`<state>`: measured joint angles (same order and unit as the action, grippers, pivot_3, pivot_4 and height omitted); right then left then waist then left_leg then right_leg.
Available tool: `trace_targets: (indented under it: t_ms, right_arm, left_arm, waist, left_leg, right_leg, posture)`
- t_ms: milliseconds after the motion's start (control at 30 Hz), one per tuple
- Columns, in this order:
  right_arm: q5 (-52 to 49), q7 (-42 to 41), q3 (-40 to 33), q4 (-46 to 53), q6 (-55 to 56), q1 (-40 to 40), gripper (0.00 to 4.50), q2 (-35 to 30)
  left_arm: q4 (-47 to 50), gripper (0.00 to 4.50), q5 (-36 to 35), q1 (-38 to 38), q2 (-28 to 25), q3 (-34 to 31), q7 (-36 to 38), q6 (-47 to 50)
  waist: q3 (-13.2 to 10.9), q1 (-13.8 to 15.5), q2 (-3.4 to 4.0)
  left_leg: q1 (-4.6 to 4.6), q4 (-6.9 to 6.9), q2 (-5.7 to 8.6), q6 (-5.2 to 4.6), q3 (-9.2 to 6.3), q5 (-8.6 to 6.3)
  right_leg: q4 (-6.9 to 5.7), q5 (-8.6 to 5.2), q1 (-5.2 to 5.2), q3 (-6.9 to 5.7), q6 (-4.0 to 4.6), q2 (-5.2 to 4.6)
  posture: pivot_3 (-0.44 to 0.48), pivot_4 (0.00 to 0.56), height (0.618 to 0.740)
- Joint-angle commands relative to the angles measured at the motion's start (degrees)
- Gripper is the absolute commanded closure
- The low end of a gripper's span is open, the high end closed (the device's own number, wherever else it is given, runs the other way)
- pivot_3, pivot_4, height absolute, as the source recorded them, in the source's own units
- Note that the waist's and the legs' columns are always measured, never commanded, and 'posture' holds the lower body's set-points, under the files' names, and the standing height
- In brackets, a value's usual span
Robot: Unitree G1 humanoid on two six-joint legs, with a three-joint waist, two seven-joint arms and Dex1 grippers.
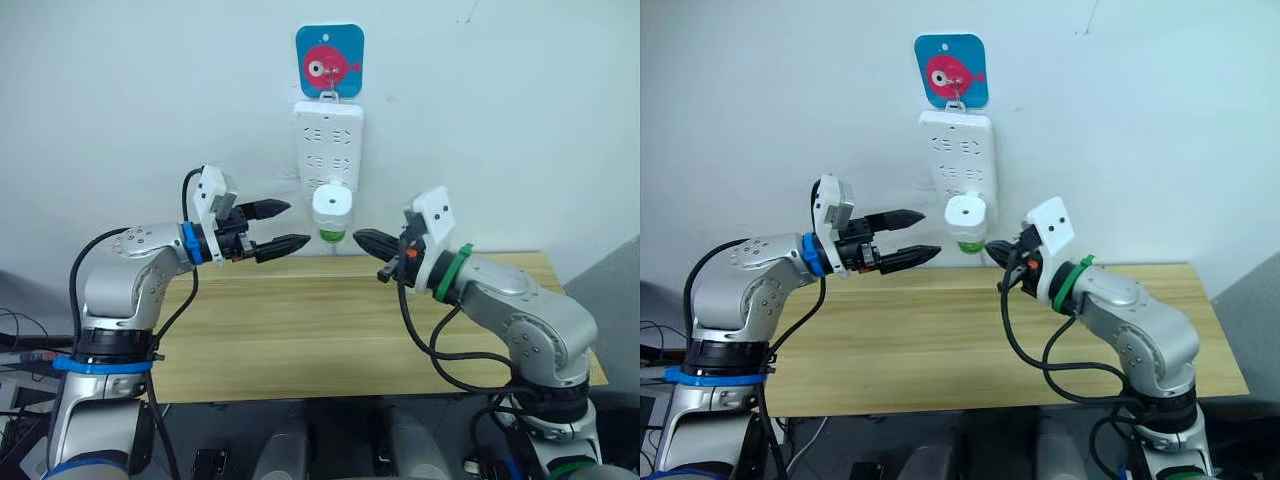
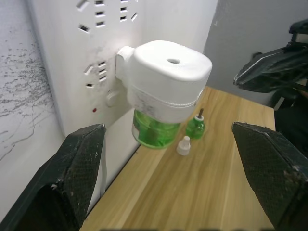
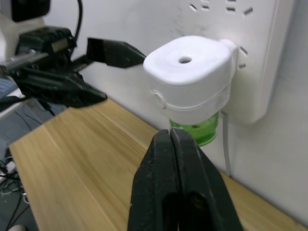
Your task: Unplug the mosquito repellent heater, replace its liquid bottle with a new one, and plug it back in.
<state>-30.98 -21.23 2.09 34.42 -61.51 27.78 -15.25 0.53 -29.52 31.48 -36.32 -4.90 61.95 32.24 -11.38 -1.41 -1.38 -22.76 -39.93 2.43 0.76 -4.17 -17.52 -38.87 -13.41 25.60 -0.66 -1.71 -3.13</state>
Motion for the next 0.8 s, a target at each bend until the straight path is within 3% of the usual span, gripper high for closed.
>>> trace_targets:
  t_ms: [33, 300, 800]
  right_arm:
    - [-0.6, 0.0, 0.3, 0.4, 2.1, 0.6, 4.46, 0.3]
    - [0.8, 1.3, 2.8, -3.0, 4.3, 2.4, 4.46, 3.2]
    - [4.2, 2.2, 6.0, -8.8, 9.6, 3.8, 4.46, 5.3]
  left_arm:
    - [6.4, 0.00, -4.1, -0.2, -1.4, -1.4, 0.2, 3.1]
    - [13.1, 0.00, -9.8, -2.0, -4.9, -1.7, 0.3, 9.9]
    - [10.5, 0.00, -9.1, -1.3, -7.5, -2.2, 0.1, 7.7]
  waist:
    - [0.0, -0.1, 0.00]
    - [0.0, -0.3, 0.03]
    - [-0.1, -0.2, 0.06]
  left_leg:
    - [0.00, 0.01, 0.00, 0.00, 0.00, 0.00]
    - [0.08, 0.06, -0.07, -0.01, 0.00, 0.00]
    - [0.10, 0.07, -0.05, -0.01, 0.00, 0.00]
  right_leg:
    - [0.01, 0.00, 0.00, 0.00, 0.00, 0.00]
    - [-0.04, -0.01, 0.00, 0.02, 0.01, 0.03]
    - [0.00, -0.01, -0.03, 0.01, 0.01, 0.05]
  posture:
    - [0.024, 0.199, 0.740]
    - [0.030, 0.209, 0.740]
    - [0.046, 0.219, 0.740]
